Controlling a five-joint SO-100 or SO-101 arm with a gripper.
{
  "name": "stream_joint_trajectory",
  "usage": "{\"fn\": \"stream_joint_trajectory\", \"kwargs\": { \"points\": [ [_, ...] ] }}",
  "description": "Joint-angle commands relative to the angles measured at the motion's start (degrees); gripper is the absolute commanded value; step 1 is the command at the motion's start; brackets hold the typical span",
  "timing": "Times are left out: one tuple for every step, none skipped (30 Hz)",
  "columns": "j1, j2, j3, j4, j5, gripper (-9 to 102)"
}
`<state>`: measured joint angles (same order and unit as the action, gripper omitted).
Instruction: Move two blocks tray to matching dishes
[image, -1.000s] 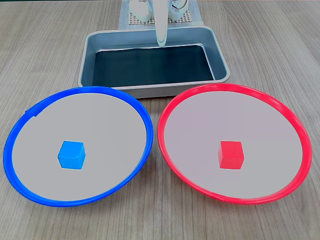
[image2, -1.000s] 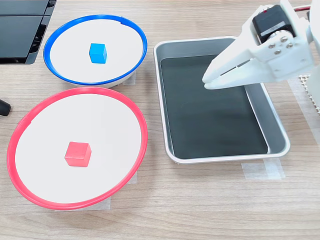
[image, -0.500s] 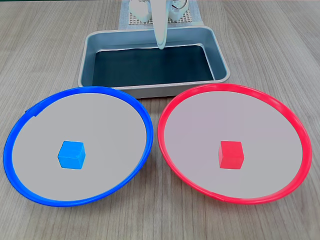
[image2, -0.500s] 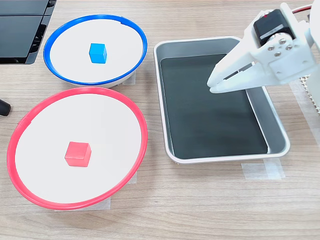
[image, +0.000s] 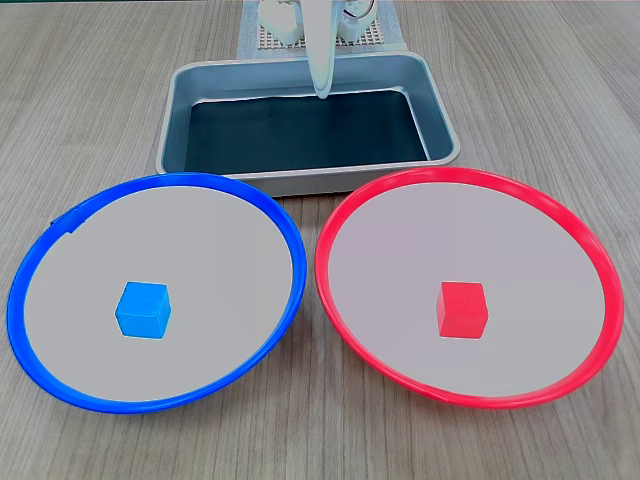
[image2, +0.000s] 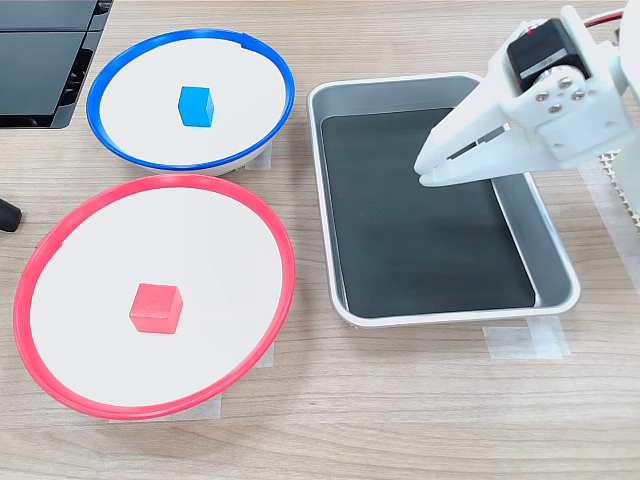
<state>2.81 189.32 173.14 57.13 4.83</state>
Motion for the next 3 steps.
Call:
{"fn": "stream_joint_trajectory", "kwargs": {
  "points": [
    [0.0, 1.4, 0.0, 0.0, -0.1, 0],
    [0.0, 1.4, 0.0, 0.0, -0.1, 0],
    [0.0, 1.4, 0.0, 0.0, -0.1, 0]
  ]
}}
